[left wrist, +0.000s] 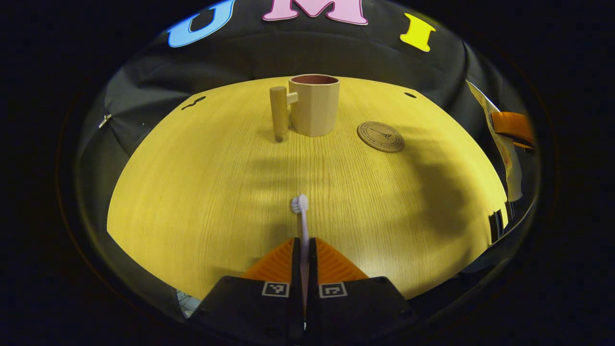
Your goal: Put the toothbrush and toothpaste on the desktop into the cup, then pick up the cup and place it on the coaster on the desktop.
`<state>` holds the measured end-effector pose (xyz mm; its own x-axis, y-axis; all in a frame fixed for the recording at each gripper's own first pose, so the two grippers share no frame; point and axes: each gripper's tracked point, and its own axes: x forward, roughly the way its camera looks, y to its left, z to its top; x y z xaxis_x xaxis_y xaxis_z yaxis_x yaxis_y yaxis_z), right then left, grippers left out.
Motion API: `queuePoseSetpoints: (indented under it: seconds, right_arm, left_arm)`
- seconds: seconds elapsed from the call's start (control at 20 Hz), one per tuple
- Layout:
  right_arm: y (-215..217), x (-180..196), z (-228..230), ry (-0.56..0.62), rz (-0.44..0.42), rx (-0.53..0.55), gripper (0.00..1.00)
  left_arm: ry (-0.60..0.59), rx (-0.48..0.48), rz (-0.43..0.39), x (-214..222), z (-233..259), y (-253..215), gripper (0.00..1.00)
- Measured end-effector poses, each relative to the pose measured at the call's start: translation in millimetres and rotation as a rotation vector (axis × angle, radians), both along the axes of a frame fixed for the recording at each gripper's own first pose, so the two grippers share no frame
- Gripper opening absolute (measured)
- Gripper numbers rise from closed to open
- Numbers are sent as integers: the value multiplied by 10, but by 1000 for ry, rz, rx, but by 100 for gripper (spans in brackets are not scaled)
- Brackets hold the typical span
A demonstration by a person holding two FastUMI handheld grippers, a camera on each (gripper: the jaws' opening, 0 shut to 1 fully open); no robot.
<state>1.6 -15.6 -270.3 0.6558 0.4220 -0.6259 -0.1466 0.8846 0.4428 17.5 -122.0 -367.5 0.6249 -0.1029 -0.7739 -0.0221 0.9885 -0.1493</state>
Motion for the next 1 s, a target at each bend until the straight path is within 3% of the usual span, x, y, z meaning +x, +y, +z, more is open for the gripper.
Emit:
queuePoseSetpoints:
  seconds: [0.25, 0.6, 1.0]
  right_arm:
    - [130, 150, 225, -58, -22, 59, 23]
    - [513, 528, 733, -183, -21, 174, 23]
    - [1263, 1322, 1089, -315, 43, 285, 23]
  left_arm:
    - [18, -61, -41, 3, 148, 48, 6]
    - [-192, -154, -12, 183, 1003, 267, 6]
    - [-358, -209, 46, 130, 1985, 664, 6]
